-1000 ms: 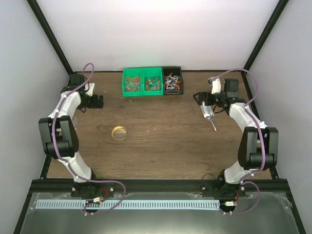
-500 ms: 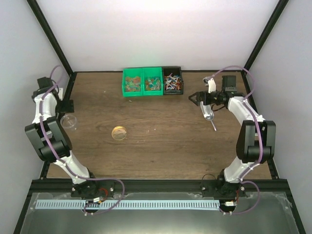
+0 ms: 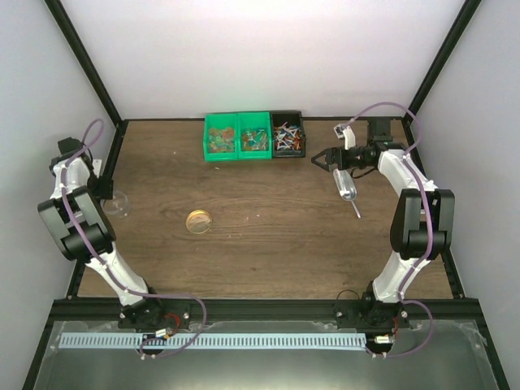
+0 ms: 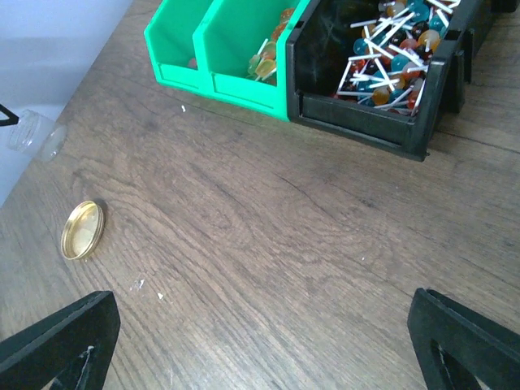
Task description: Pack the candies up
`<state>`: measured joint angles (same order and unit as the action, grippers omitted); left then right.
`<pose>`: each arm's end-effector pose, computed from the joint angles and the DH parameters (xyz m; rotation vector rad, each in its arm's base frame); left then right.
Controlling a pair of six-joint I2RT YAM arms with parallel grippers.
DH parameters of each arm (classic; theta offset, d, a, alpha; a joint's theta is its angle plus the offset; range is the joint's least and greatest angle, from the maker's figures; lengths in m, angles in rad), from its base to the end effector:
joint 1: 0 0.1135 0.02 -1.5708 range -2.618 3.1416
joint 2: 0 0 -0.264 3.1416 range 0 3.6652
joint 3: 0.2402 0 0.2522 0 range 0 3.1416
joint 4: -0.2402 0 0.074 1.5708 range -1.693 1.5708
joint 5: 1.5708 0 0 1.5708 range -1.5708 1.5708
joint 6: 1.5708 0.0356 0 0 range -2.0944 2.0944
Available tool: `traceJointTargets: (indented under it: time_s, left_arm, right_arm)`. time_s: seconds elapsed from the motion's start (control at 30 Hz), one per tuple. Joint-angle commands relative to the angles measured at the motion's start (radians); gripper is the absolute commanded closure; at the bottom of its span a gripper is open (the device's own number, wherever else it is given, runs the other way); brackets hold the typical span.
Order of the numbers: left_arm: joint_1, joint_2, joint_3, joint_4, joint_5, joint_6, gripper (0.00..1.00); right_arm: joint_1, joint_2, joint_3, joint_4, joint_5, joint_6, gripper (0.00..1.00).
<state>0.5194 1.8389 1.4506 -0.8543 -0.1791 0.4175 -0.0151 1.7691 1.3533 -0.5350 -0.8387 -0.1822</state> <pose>0.3220 0.1914 0.2276 -0.1904 2.8897 0.4485 0.3775 0.0208 0.2487 -0.5172 2.2560 0.9442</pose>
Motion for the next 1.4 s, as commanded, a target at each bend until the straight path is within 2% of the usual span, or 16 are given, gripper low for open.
traceJointTargets:
  time_s: [0.0,0.1,0.2,0.43,0.53,0.73,0.97,1.37]
  left_arm:
    - [0.005,0.016,-0.033,0.003,0.011,0.071,0.17]
    - [0.005,0.033,-0.063,0.011,0.016,0.101,0.16]
    - [-0.003,0.039,-0.092,0.008,0.035,0.133,0.2]
    - [-0.061,0.029,-0.115,-0.046,0.164,0.151,0.35]
    - [-0.125,0.015,-0.128,-0.049,0.194,0.127,0.41]
    - [-0.312,0.005,-0.146,-0.043,0.242,0.035,0.45]
    - [-0.562,0.069,-0.13,-0.028,0.299,-0.065,0.5]
    - [-0.955,0.165,-0.038,0.034,0.309,-0.228,0.51]
  right_arm:
    - [0.012,0.01,0.037,-0.061,-0.027,-0.04,0.0]
    - [0.012,0.012,0.032,-0.068,-0.039,-0.046,0.0]
    - [0.012,0.015,0.03,-0.068,-0.05,-0.045,0.0]
    - [0.012,0.021,0.026,-0.075,-0.049,-0.047,0.0]
    - [0.012,0.02,0.019,-0.074,-0.049,-0.047,0.0]
    - [0.011,0.02,0.013,-0.082,-0.041,-0.057,0.0]
    - [0.009,-0.009,-0.007,-0.103,-0.011,-0.094,0.0]
    - [-0.066,-0.094,-0.098,-0.111,0.014,-0.139,0.0]
